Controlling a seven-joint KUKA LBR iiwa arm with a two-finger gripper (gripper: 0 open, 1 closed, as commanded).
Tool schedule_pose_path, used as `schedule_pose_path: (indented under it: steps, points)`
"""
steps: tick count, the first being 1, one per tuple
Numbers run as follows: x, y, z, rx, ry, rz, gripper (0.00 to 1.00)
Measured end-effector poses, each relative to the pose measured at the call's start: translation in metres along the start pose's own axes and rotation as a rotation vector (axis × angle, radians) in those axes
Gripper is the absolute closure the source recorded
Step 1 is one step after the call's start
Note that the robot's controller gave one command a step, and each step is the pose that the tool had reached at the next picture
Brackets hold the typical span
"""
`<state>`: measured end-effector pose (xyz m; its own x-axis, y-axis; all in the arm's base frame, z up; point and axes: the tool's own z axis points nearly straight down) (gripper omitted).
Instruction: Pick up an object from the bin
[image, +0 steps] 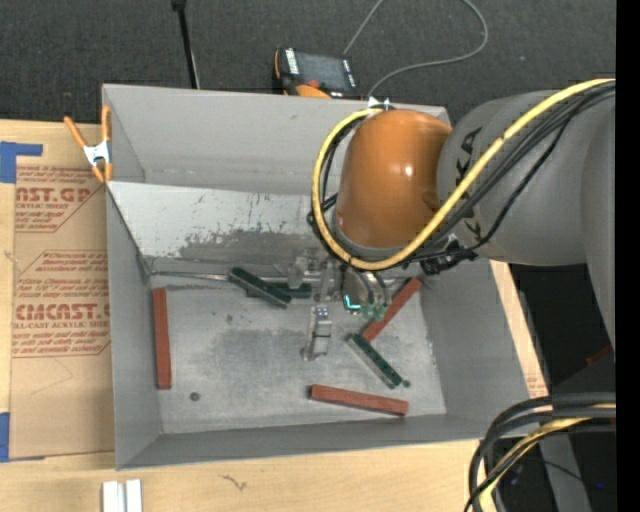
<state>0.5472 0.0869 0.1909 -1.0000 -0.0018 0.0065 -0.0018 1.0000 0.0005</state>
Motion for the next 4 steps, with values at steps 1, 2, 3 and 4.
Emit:
schedule_pose_path:
  steps: [1,2,3,4]
  points:
    - [0.066,-0.049,0.098,0.002,0.006,0.035,0.00]
    - [0.065,-0.061,0.122,-0.001,-0.012,0.049,0.00]
    - [0.066,-0.061,0.121,-0.001,-0.008,0.047,1.00]
    - [0.067,-0.057,-0.025,0.000,-0.015,0.011,1.00]
